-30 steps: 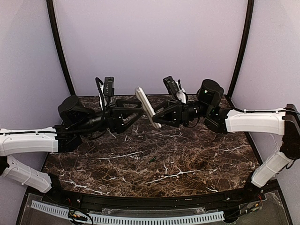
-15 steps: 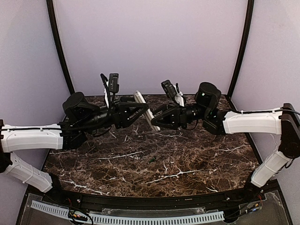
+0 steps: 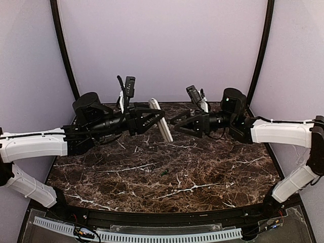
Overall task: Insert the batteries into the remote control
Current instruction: Pass from the right arm to the left, then place the remote control at the center of the board.
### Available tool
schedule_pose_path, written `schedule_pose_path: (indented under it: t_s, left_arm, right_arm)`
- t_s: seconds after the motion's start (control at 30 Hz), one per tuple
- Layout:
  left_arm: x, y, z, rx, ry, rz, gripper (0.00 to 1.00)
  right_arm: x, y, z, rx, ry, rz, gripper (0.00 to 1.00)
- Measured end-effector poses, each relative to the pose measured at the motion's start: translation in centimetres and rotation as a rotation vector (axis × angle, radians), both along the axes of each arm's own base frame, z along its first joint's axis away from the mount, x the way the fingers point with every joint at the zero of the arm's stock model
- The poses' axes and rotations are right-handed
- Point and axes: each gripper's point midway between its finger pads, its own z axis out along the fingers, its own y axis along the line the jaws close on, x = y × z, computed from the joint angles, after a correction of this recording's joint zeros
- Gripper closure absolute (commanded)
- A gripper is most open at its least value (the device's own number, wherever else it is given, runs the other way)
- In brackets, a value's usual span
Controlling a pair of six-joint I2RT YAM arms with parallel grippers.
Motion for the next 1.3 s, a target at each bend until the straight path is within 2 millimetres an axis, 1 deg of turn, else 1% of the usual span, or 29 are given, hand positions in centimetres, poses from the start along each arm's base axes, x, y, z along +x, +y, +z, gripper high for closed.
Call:
schedule_pose_path:
  t_s: [0.1, 0.13, 0.17, 0.27, 0.33, 0.4, 0.47, 0.5, 0.57, 0.67, 0.73, 0.87, 0.93, 1.03, 1.13, 1.2, 1.3]
  left_arm:
    - [0.5, -0.3, -0.5, 0.076, -0.001, 0.021, 0.67]
    - [0.7, -0.4, -0.9, 0.108, 0.0, 0.029, 0.66]
    - [0.9, -0.4, -1.3, 0.133, 0.004, 0.035, 0.67]
    - [1.8, -1.4, -3.5, 0.25, 0.028, 0.044, 0.68]
    - [2.7, -2.5, -5.7, 0.346, 0.055, 0.046, 0.71]
    - [3.5, -3.8, -8.0, 0.437, 0.082, 0.045, 0.71]
    - [4.1, -5.2, -10.9, 0.538, 0.116, 0.039, 0.71]
    - [4.2, -5.8, -12.4, 0.589, 0.137, 0.031, 0.71]
    - [4.4, -6.8, -15.1, 0.678, 0.166, 0.022, 0.7]
    - [4.1, -8.1, -18.6, 0.802, 0.197, 0.004, 0.69]
    - [3.9, -9.0, -20.4, 0.864, 0.214, -0.009, 0.69]
    - [3.6, -9.7, -23.4, 0.958, 0.247, -0.017, 0.69]
    - [3.9, -9.6, -24.6, 1.005, 0.257, 0.003, 0.7]
    - [5.4, -9.7, -25.3, 1.058, 0.258, 0.055, 0.7]
    - [7.7, -9.8, -25.0, 1.07, 0.251, 0.121, 0.7]
    - [9.3, -9.2, -24.8, 1.069, 0.258, 0.164, 0.7]
    - [11.5, -7.7, -24.8, 1.083, 0.284, 0.22, 0.7]
  right_arm:
    - [2.6, -2.3, 0.2, -0.047, -0.015, -0.155, 0.01]
    - [3.8, -3.5, 0.5, -0.071, -0.036, -0.25, 0.01]
    - [4.3, -4.3, 0.8, -0.083, -0.057, -0.309, 0.01]
    - [5.8, -7.1, 1.9, -0.117, -0.117, -0.533, 0.01]
    - [6.4, -9.6, 2.1, -0.138, -0.143, -0.683, 0.01]
    - [6.8, -11.9, 1.8, -0.161, -0.16, -0.8, 0.01]
    - [7.6, -13.9, 0.9, -0.207, -0.153, -0.898, 0.01]
    - [8.0, -14.6, 0.5, -0.228, -0.147, -0.928, 0.01]
    - [9.1, -15.8, -1.1, -0.296, -0.119, -0.989, 0.01]
    - [10.0, -16.9, -4.0, -0.409, -0.073, -1.039, 0.01]
    - [10.0, -17.5, -5.3, -0.454, -0.058, -1.06, 0.02]
    - [10.0, -18.5, -5.8, -0.487, -0.065, -1.087, 0.01]
    - [10.2, -18.7, -6.2, -0.506, -0.064, -1.092, 0.01]
    - [10.5, -18.7, -7.3, -0.548, -0.044, -1.081, 0.01]
    - [10.8, -18.3, -8.7, -0.588, -0.016, -1.056, 0.01]
    - [10.8, -18.0, -9.6, -0.615, 0.007, -1.032, 0.01]
    - [10.7, -17.9, -10.5, -0.643, 0.034, -1.007, 0.01]
